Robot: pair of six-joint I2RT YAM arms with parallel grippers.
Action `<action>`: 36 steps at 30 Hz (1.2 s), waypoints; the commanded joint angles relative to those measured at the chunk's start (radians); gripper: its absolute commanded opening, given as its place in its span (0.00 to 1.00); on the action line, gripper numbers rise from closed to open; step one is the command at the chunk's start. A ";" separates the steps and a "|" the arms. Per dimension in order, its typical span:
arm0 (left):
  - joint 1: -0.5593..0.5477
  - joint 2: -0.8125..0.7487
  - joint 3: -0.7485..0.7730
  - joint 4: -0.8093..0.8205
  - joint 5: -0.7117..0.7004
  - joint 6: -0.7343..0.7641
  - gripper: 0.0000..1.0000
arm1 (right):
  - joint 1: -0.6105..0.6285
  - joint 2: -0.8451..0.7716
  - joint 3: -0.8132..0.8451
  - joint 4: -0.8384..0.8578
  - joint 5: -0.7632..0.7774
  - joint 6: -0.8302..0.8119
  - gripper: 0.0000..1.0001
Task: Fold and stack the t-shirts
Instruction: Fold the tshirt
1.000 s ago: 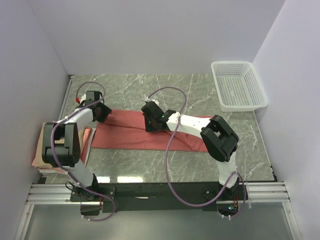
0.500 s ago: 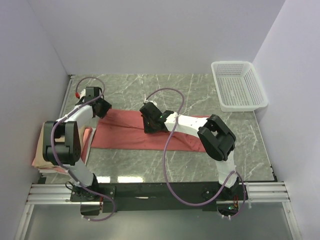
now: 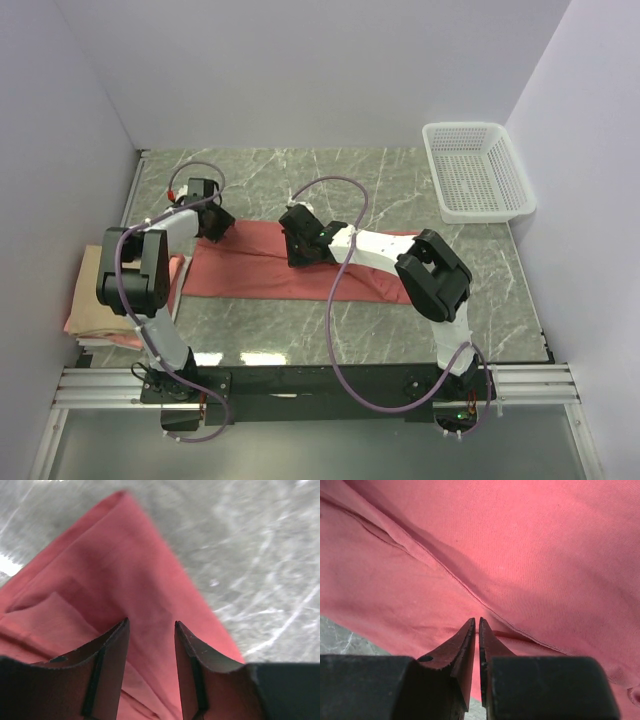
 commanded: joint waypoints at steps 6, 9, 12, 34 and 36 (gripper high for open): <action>-0.001 -0.093 -0.073 0.037 -0.006 -0.013 0.46 | 0.009 -0.073 -0.012 0.031 0.006 0.001 0.14; -0.001 -0.124 -0.089 0.040 -0.009 -0.011 0.47 | 0.009 -0.082 -0.018 0.029 0.009 -0.001 0.14; -0.001 -0.147 -0.089 0.028 -0.015 -0.004 0.47 | 0.009 -0.091 -0.024 0.029 0.011 -0.001 0.14; 0.029 -0.285 -0.288 0.097 -0.051 0.004 0.47 | -0.028 -0.131 -0.018 -0.020 0.065 -0.015 0.14; 0.032 -0.280 -0.310 0.112 -0.055 -0.004 0.47 | -0.045 -0.113 -0.019 -0.017 0.055 -0.013 0.14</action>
